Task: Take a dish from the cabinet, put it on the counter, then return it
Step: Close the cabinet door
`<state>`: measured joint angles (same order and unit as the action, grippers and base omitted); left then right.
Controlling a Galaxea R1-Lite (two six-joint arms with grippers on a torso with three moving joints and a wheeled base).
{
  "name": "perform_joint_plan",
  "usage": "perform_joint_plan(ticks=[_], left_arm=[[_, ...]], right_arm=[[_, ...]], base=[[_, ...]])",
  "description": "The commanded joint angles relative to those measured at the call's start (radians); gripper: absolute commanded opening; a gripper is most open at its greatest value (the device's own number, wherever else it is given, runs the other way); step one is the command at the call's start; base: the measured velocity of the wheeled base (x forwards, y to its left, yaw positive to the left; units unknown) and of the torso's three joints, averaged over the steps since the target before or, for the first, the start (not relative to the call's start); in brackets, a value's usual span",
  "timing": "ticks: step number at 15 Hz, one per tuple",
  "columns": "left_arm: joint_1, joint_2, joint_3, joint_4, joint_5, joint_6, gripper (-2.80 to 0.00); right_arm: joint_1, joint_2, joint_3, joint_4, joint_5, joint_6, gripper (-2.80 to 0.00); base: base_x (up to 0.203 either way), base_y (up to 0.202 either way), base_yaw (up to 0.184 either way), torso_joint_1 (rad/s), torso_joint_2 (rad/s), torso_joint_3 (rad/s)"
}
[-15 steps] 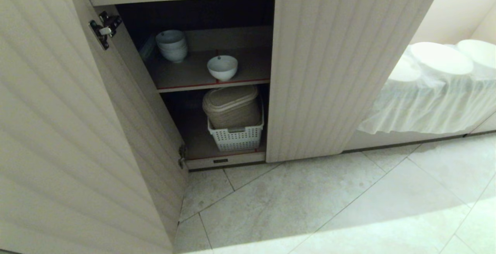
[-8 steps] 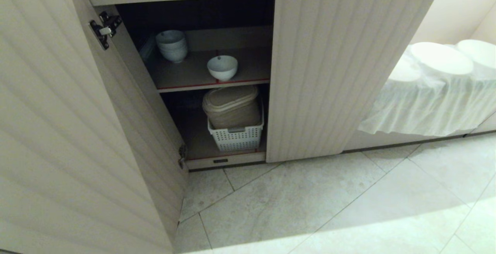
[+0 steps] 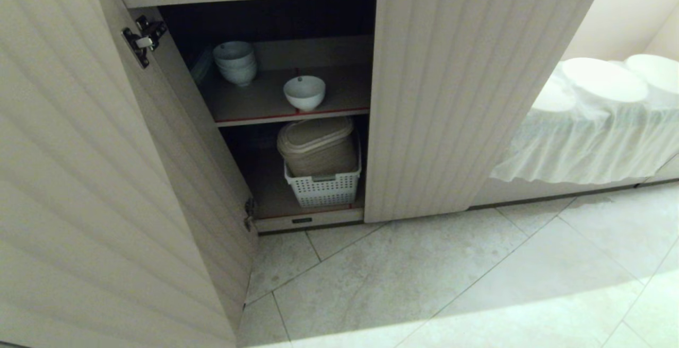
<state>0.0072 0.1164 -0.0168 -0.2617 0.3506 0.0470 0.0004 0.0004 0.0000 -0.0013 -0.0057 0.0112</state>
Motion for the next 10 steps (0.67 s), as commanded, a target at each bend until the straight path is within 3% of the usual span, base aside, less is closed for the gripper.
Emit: perform_joint_plan(ticks=[1, 3, 8, 10], left_arm=[[0.0, 0.017, -0.014, -0.002, 0.002, 0.001, -2.8], [0.0, 0.023, -0.034, 0.001, 0.026, 0.01, -2.8], [0.002, 0.029, -0.105, 0.057, 0.233, 0.068, -2.8], [0.003, 0.05, -0.146, 0.098, 0.227, 0.068, -2.8]], right_arm=[[0.001, 0.0, 0.0, 0.0, 0.0, 0.001, -2.8], [0.0, 0.0, 0.0, 0.0, 0.0, 0.001, -2.8], [0.001, 0.0, 0.0, 0.0, 0.0, 0.001, -2.8], [0.0, 0.0, 0.0, 0.0, 0.0, 0.001, -2.8]], base=[[0.0, 0.0, 0.0, 0.0, 0.0, 0.0], [0.0, 0.0, 0.0, 0.0, 0.0, 0.0], [0.0, 0.0, 0.0, 0.0, 0.0, 0.0], [0.0, 0.0, 0.0, 0.0, 0.0, 0.0]])
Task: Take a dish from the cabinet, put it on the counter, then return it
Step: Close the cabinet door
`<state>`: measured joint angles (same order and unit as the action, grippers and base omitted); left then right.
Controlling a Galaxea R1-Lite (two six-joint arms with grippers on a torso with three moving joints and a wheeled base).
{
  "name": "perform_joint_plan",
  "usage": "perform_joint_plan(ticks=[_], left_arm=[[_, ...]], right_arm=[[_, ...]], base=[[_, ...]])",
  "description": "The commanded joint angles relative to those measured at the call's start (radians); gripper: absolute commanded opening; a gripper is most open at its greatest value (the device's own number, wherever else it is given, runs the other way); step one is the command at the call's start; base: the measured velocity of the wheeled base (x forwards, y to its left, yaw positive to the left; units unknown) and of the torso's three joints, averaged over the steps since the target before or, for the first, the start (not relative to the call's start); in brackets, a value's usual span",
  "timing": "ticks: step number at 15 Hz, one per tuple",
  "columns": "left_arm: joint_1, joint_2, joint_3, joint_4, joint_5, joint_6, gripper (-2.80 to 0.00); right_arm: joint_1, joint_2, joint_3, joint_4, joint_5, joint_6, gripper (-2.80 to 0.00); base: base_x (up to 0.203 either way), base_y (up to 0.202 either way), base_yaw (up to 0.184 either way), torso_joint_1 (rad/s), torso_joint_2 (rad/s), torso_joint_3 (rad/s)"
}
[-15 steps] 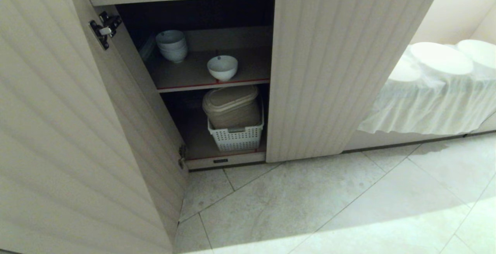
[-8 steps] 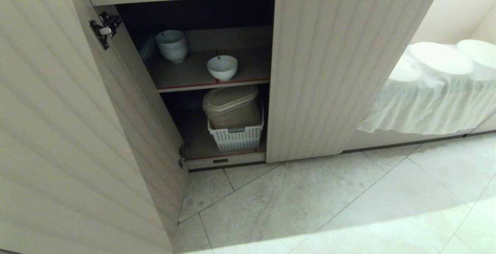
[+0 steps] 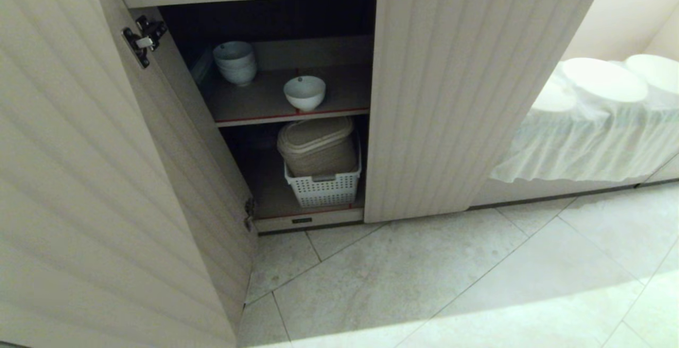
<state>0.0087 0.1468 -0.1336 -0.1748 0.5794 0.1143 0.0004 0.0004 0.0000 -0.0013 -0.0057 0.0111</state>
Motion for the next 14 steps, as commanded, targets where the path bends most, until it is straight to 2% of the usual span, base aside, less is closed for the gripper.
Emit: perform_joint_plan(ticks=[1, 4, 7, 9, 12, 14], left_arm=[[0.002, 0.034, -0.042, 0.017, -0.02, 0.0, -2.8], [-0.001, 0.085, -0.086, 0.015, -0.119, -0.021, -2.8], [-0.003, 0.139, -0.128, 0.011, -0.212, -0.092, -2.8], [-0.001, 0.142, -0.135, 0.009, -0.259, -0.11, -2.8], [0.009, 0.149, -0.137, -0.003, -0.253, -0.104, -2.8], [0.025, 0.163, -0.151, -0.008, -0.202, -0.068, -2.8]], right_arm=[[0.0, 0.0, 0.0, 0.0, 0.0, 0.001, -2.8], [0.0, 0.0, 0.0, 0.0, 0.0, 0.001, -2.8], [0.0, 0.0, 0.0, 0.0, 0.0, 0.001, -2.8], [0.001, 0.0, 0.0, 0.0, 0.0, 0.0, -2.8], [0.001, 0.0, 0.0, 0.0, 0.0, 0.001, -2.8], [0.0, 0.0, 0.0, 0.0, 0.0, 0.001, -2.8]], base=[[0.0, 0.0, 0.0, 0.0, 0.0, 0.0], [0.0, 0.0, 0.0, 0.0, 0.0, 0.0], [0.0, 0.0, 0.0, 0.0, 0.0, 0.0], [0.0, 0.0, 0.0, 0.0, 0.0, 0.0], [0.0, 0.0, 0.0, 0.0, 0.0, 0.0], [0.0, 0.0, 0.0, 0.0, 0.0, 0.0]])
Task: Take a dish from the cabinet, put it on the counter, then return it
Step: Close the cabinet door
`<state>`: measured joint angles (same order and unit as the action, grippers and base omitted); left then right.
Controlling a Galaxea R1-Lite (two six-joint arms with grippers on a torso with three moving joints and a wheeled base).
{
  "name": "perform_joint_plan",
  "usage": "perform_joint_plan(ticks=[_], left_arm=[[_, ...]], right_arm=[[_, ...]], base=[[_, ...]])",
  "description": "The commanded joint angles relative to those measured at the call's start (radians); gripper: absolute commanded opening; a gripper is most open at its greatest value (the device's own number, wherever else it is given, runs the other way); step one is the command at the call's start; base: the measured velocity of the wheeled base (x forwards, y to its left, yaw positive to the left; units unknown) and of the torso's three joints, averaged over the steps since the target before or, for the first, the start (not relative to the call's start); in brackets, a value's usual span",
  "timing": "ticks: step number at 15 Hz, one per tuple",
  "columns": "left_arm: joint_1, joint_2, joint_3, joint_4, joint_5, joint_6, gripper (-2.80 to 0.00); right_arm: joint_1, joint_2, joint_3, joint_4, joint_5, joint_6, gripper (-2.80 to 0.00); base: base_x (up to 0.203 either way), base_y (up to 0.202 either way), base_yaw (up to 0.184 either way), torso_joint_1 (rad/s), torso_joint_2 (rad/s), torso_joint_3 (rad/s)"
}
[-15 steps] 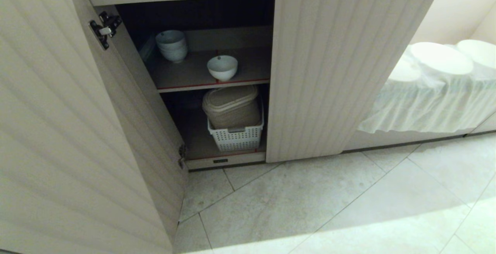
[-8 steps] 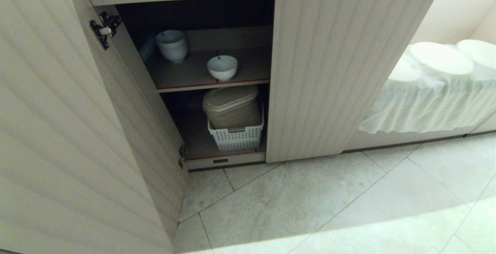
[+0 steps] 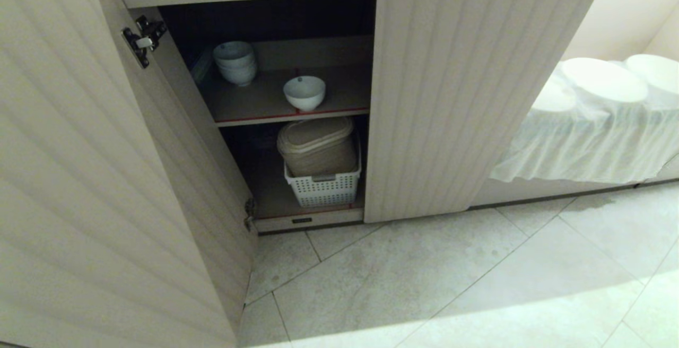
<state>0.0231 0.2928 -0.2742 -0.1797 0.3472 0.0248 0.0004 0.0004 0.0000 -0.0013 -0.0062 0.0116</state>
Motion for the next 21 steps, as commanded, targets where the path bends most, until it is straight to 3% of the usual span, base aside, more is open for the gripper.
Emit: perform_joint_plan(ticks=[1, 3, 5, 11, 21], left_arm=[[0.013, 0.02, -0.02, -0.004, 0.068, 0.059, -2.8], [0.013, 0.039, -0.036, -0.004, 0.138, 0.091, -2.8], [0.008, 0.077, -0.05, -0.005, 0.161, 0.092, -2.8], [-0.024, 0.221, -0.083, -0.135, 0.147, 0.069, -2.8], [-0.062, 0.21, -0.111, -0.139, -0.176, -0.043, -2.8]], right_arm=[[0.001, 0.0, 0.0, 0.0, 0.0, -0.001, -2.8], [0.0, 0.0, 0.0, 0.0, 0.0, 0.0, -2.8], [0.0, 0.0, 0.0, 0.0, 0.0, 0.0, -2.8], [0.001, 0.0, 0.0, 0.0, 0.0, -0.001, -2.8], [0.0, 0.0, 0.0, 0.0, 0.0, -0.001, -2.8]], base=[[0.0, 0.0, 0.0, 0.0, 0.0, 0.0], [0.0, 0.0, 0.0, 0.0, 0.0, 0.0], [0.0, 0.0, 0.0, 0.0, 0.0, 0.0], [0.0, 0.0, 0.0, 0.0, 0.0, 0.0], [0.0, 0.0, 0.0, 0.0, 0.0, 0.0]])
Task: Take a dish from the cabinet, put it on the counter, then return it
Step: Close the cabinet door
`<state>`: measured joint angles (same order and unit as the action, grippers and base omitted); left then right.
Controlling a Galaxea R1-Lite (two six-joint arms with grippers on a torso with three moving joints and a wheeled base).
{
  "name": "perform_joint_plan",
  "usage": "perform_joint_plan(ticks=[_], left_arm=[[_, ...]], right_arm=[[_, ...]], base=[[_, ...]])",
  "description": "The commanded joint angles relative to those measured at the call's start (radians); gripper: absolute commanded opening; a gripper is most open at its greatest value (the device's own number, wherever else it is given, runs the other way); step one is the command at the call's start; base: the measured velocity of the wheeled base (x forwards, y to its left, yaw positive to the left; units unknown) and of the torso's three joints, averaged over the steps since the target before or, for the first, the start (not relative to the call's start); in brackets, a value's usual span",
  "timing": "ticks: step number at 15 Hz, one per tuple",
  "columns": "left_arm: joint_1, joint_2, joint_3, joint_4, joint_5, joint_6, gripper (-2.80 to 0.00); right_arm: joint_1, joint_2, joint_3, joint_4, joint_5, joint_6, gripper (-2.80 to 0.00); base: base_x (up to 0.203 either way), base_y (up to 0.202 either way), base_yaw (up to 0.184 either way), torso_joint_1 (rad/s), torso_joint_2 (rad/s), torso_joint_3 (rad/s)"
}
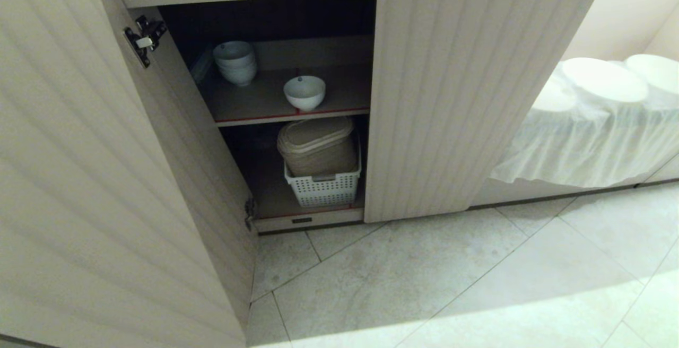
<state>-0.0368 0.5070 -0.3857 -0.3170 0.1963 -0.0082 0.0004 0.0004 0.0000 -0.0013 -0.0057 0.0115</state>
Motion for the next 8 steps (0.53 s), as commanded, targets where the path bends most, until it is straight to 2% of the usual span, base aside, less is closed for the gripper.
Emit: perform_joint_plan(ticks=[1, 4, 8], left_arm=[[-0.007, -0.01, 0.001, -0.001, -0.059, -0.021, -2.8], [-0.049, -0.025, 0.005, 0.002, -0.143, -0.031, -2.8], [-0.189, -0.02, -0.002, 0.01, -0.15, -0.046, -2.8]], right_arm=[[0.0, 0.0, 0.0, 0.0, 0.0, 0.0, -2.8], [0.001, 0.0, 0.0, 0.0, 0.0, 0.001, -2.8], [0.001, 0.0, 0.0, 0.0, 0.0, 0.001, -2.8]], base=[[0.0, 0.0, 0.0, 0.0, 0.0, 0.0], [0.0, 0.0, 0.0, 0.0, 0.0, 0.0], [0.0, 0.0, 0.0, 0.0, 0.0, 0.0]])
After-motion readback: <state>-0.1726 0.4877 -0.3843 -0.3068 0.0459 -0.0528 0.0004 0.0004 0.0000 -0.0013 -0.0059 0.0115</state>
